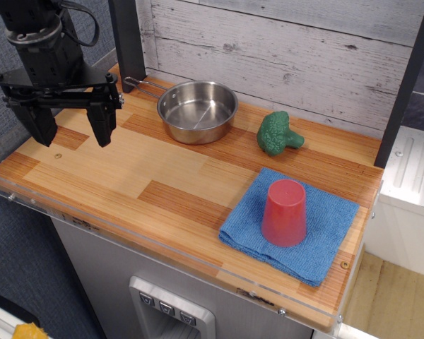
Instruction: Move the pot to the front left corner of the table
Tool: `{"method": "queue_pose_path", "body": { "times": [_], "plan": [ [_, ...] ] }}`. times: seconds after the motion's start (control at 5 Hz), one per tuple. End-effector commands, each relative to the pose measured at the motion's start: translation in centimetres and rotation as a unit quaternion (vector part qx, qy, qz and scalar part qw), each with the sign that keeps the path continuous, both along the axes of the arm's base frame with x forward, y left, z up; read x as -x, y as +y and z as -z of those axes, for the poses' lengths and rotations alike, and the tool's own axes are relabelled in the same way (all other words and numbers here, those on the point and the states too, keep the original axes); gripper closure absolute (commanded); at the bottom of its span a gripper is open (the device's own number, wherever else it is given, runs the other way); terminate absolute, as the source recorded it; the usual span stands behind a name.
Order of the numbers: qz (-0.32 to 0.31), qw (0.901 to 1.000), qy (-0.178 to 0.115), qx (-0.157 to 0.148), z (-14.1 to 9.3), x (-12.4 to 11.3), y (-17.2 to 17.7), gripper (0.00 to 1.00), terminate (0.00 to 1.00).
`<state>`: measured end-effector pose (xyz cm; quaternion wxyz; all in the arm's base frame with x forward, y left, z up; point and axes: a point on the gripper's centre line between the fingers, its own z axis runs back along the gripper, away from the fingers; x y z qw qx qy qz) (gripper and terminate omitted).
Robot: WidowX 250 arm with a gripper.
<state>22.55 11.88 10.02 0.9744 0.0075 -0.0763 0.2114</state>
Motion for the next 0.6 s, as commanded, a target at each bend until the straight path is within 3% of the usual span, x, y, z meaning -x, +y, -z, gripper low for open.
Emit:
{"method": "queue_pose_path", "body": {
  "times": [0.0, 0.4],
  "plan": [
    [0.0, 1.0, 0.0, 0.0, 0.0, 0.0, 0.0, 0.0, 0.0],
    [-0.124, 0.9917, -0.027, 0.017, -0.8, -2.7, 0.0, 0.0, 0.0]
  ]
}}
